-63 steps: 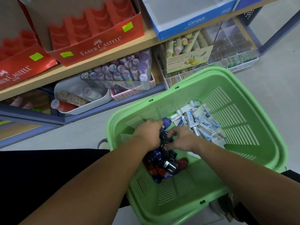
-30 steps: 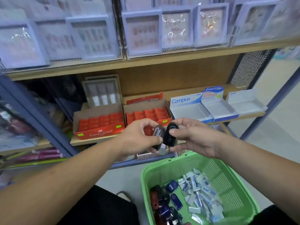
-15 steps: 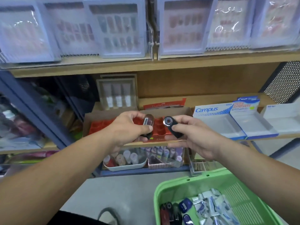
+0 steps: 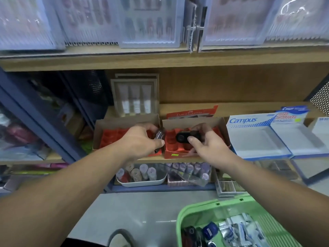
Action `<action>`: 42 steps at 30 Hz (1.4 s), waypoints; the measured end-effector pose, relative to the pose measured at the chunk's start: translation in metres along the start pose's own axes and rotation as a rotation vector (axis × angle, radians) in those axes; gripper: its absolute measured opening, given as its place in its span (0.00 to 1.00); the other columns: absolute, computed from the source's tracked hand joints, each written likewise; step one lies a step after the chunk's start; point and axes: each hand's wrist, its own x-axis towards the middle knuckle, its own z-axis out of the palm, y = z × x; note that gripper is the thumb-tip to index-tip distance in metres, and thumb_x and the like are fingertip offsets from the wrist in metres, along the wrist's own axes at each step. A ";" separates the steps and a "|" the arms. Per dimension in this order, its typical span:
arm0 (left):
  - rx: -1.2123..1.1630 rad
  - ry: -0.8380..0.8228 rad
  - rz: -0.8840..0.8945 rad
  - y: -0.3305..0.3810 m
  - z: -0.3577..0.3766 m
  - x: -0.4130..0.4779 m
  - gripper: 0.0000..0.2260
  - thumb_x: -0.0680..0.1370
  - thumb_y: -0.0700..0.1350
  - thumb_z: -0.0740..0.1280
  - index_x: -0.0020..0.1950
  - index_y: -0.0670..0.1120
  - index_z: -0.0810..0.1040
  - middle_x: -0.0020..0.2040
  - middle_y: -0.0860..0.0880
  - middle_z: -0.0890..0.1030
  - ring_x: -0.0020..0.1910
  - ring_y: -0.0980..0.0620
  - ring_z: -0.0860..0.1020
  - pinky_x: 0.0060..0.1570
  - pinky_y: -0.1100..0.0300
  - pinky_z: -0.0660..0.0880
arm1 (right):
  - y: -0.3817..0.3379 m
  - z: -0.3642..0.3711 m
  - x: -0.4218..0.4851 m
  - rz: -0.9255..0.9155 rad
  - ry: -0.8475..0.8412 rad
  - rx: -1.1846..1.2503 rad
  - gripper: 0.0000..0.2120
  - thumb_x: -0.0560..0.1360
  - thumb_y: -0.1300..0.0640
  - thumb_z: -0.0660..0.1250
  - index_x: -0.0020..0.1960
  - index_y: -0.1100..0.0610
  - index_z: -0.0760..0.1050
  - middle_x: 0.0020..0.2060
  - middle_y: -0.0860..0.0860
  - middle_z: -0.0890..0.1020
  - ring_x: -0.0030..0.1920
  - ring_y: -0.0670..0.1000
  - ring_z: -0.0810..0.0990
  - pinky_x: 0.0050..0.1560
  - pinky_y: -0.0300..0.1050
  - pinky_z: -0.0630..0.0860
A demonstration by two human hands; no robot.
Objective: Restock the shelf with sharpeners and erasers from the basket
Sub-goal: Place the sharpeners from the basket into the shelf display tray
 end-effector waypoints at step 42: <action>-0.593 -0.084 -0.091 -0.013 -0.029 -0.015 0.19 0.72 0.35 0.79 0.60 0.46 0.81 0.49 0.45 0.88 0.47 0.46 0.87 0.40 0.59 0.84 | -0.075 0.030 0.005 -0.073 -0.094 0.151 0.09 0.75 0.45 0.75 0.50 0.49 0.83 0.39 0.45 0.87 0.33 0.40 0.82 0.35 0.37 0.77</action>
